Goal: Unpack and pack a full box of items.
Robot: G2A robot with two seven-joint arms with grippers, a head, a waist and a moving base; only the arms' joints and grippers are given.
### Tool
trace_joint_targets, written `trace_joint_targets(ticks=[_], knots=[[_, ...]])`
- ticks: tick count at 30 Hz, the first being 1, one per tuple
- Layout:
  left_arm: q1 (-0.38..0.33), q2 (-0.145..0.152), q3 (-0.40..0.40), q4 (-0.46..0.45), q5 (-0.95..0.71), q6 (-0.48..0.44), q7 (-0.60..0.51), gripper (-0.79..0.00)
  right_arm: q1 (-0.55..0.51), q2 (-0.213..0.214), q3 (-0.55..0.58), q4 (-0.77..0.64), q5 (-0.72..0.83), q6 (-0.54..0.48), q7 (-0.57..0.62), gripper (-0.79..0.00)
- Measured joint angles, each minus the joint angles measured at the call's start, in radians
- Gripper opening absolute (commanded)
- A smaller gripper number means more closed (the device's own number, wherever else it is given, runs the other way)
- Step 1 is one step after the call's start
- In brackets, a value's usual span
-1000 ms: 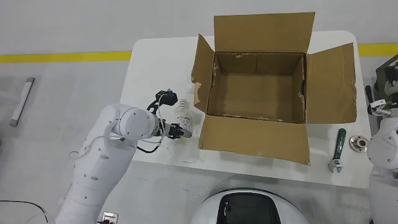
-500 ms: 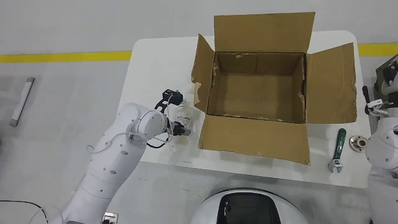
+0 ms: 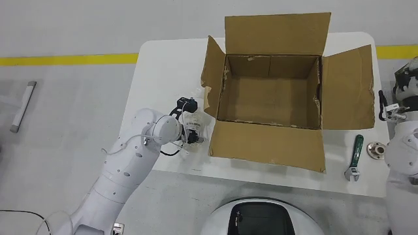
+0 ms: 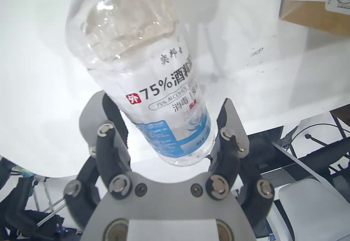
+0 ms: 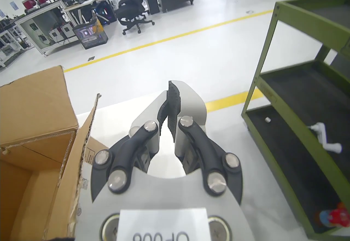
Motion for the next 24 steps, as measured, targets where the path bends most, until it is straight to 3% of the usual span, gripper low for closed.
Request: trace_joint_targets(ticks=[2,4,10,20,22,24], knots=[[0.000,-0.001,-0.002,0.003,-0.001,0.002,-0.003,-0.785,0.009,0.000,0.012,-0.001,0.073,0.002,0.036,-0.508],[0.003,-0.001,-0.006,0.005,-0.004,0.005,-0.008,-0.785,0.018,-0.001,0.026,0.001,0.164,0.010,0.082,-0.422],[0.017,0.002,-0.024,-0.007,-0.002,0.011,-0.016,-0.785,0.034,0.000,0.057,0.012,0.383,0.037,0.178,-0.406],[0.034,0.019,-0.100,-0.055,0.013,0.054,-0.036,-0.785,0.037,0.002,0.097,0.010,0.679,0.049,0.216,-0.394],[0.035,0.024,-0.122,-0.070,0.012,0.061,-0.049,-0.785,0.038,0.004,0.100,0.011,0.711,0.052,0.221,-0.209],[0.036,0.031,-0.150,-0.093,0.015,0.073,-0.068,-0.785,0.040,0.007,0.100,0.010,0.737,0.054,0.228,-0.172]])
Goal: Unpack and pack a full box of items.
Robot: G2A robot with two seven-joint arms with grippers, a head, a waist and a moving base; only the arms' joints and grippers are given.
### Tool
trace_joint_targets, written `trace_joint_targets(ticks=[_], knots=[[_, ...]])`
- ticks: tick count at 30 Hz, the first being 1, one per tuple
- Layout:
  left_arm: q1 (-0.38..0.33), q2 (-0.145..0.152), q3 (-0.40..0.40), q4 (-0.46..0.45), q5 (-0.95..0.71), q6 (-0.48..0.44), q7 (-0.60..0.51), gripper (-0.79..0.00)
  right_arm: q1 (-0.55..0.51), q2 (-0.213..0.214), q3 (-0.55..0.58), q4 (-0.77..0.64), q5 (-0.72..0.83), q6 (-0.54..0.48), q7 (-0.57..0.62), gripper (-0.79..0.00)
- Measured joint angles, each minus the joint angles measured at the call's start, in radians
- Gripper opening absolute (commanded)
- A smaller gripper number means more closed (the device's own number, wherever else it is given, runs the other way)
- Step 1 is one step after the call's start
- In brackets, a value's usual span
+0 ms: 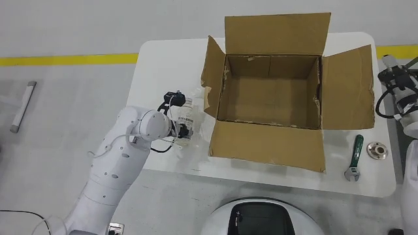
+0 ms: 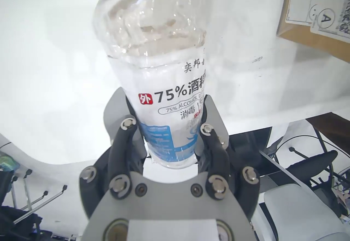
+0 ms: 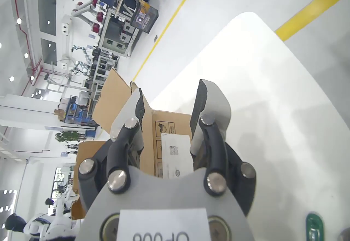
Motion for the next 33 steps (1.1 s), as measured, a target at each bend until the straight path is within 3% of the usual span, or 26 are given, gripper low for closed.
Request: trace_joint_targets(ticks=[1,2,9,16,17,18,19,33], knots=[[0.000,0.003,-0.013,-0.012,0.001,0.005,-0.009,-0.785,0.001,0.001,-0.001,-0.001,0.008,-0.002,0.003,-0.114],[0.000,0.006,-0.026,-0.025,0.002,0.011,-0.019,-0.785,0.001,0.002,-0.003,-0.002,0.018,-0.003,0.007,0.000],[-0.011,0.028,-0.128,-0.135,0.013,0.047,-0.091,-0.785,-0.008,0.011,-0.020,-0.011,-0.021,-0.036,0.027,0.000],[-0.054,0.039,-0.181,-0.197,0.006,0.049,-0.129,-0.785,-0.015,0.010,-0.026,-0.011,0.002,-0.035,0.019,0.000],[-0.062,0.040,-0.185,-0.202,0.003,0.052,-0.129,-0.785,-0.020,0.011,-0.031,-0.012,0.008,-0.040,0.016,-0.483],[-0.073,0.041,-0.192,-0.208,0.000,0.057,-0.129,-0.785,-0.026,0.011,-0.037,-0.011,0.016,-0.045,0.015,-0.699],[-0.082,0.042,-0.197,-0.212,-0.003,0.061,-0.129,-0.785,-0.029,0.012,-0.041,-0.010,0.026,-0.047,0.015,-0.785],[-0.286,0.035,-0.241,-0.204,-0.198,0.071,-0.118,-0.785,-0.083,0.026,-0.133,-0.019,0.047,-0.071,0.048,-0.785]])
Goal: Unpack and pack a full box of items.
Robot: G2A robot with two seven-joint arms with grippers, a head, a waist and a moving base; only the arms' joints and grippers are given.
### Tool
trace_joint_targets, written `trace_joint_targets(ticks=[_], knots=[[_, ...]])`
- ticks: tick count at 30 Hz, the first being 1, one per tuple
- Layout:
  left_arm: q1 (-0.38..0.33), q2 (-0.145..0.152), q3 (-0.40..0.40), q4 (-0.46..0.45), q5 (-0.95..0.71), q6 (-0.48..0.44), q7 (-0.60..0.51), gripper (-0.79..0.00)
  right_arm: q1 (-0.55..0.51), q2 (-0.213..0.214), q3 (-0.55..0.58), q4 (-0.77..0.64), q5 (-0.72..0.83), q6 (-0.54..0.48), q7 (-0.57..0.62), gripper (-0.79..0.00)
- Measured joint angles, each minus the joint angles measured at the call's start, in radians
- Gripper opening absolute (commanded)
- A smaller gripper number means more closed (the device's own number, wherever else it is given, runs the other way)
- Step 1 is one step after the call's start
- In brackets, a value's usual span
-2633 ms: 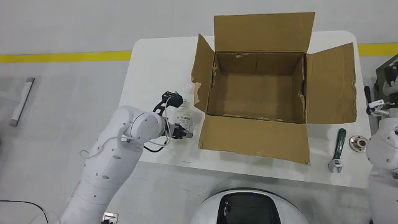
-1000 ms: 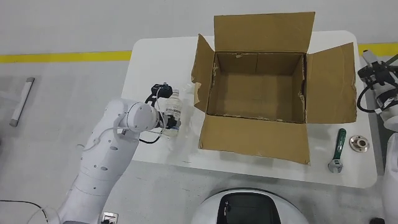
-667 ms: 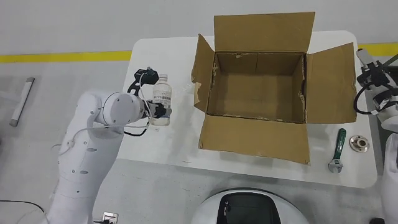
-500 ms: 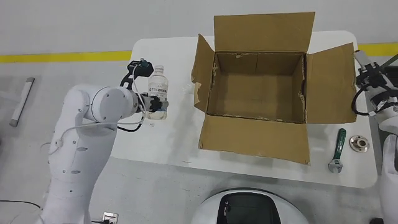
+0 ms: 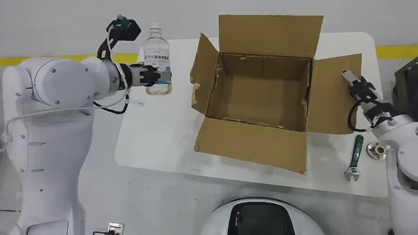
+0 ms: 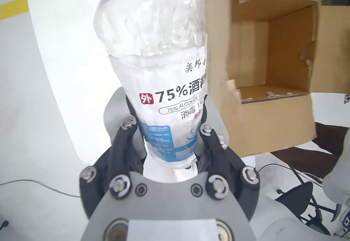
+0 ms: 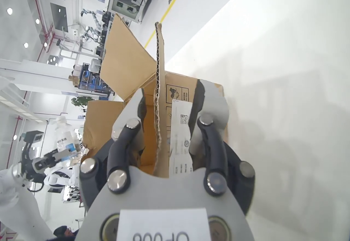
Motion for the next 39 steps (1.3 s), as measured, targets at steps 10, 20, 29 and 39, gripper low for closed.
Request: trace_joint_targets(ticks=[10,20,29,39], knots=[[-0.138,-0.039,0.104,0.058,-0.284,-0.039,0.057,-0.785,-0.018,0.009,-0.041,-0.013,0.020,-0.016,0.002,-0.785],[-0.210,-0.083,0.271,0.120,-0.518,-0.116,0.041,-0.785,-0.024,0.031,-0.004,-0.025,0.004,-0.078,0.074,-0.785],[-0.246,-0.133,0.450,0.244,-0.549,-0.175,0.073,-0.785,0.008,0.046,-0.002,-0.009,-0.007,-0.074,0.068,-0.785],[-0.269,-0.198,0.607,0.418,-0.517,-0.201,0.149,-0.785,0.009,0.058,-0.009,-0.006,-0.001,-0.065,0.044,-0.785]])
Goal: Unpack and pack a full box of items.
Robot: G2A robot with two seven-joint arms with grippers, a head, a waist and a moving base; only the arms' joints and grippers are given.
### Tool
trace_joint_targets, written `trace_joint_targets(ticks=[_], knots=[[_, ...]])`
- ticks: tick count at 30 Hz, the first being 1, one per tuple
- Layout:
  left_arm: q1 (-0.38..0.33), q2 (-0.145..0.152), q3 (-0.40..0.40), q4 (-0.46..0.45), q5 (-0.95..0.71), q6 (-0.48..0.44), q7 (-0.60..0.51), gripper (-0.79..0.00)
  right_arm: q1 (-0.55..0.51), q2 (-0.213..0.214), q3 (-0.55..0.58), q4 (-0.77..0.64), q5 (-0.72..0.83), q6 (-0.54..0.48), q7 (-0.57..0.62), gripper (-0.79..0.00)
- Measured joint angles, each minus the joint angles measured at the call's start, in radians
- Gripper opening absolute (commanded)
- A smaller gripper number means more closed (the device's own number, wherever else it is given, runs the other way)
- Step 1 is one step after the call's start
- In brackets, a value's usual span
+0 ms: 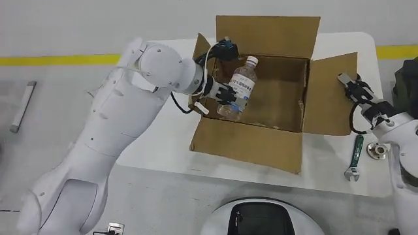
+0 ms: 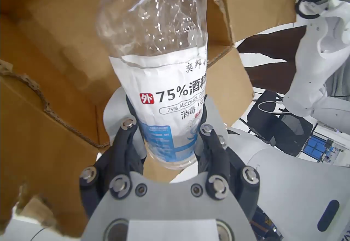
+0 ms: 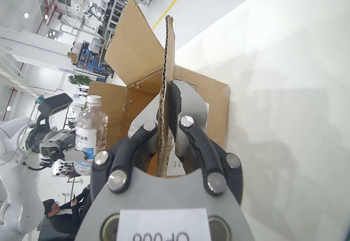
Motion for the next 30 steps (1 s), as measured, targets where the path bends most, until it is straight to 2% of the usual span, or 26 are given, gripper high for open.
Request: trace_joint_targets(ticks=[11,19,20,22,24,25,30], knots=[[-0.030,-0.062,0.100,0.156,0.094,0.019,0.071,-0.785,-0.002,0.013,0.001,-0.007,0.024,0.009,-0.005,-0.785],[-0.044,-0.100,0.143,0.227,0.152,0.056,0.100,-0.779,-0.007,0.021,-0.007,-0.008,0.034,0.010,-0.011,-0.785],[-0.045,-0.104,0.146,0.234,0.157,0.061,0.101,-0.677,-0.007,0.022,-0.008,-0.008,0.035,0.010,-0.012,-0.785],[-0.047,-0.111,0.154,0.247,0.176,0.069,0.105,-0.529,-0.007,0.024,-0.011,-0.009,0.039,0.012,-0.013,-0.785],[-0.048,-0.118,0.160,0.259,0.189,0.072,0.108,-0.308,-0.006,0.026,-0.014,-0.008,0.040,0.012,-0.016,-0.785],[-0.048,-0.121,0.163,0.265,0.197,0.073,0.108,0.000,-0.005,0.027,-0.016,-0.008,0.041,0.013,-0.017,-0.785],[-0.046,-0.135,0.171,0.301,0.220,0.083,0.104,0.000,-0.001,0.032,-0.024,-0.005,0.046,0.015,-0.023,-0.785]])
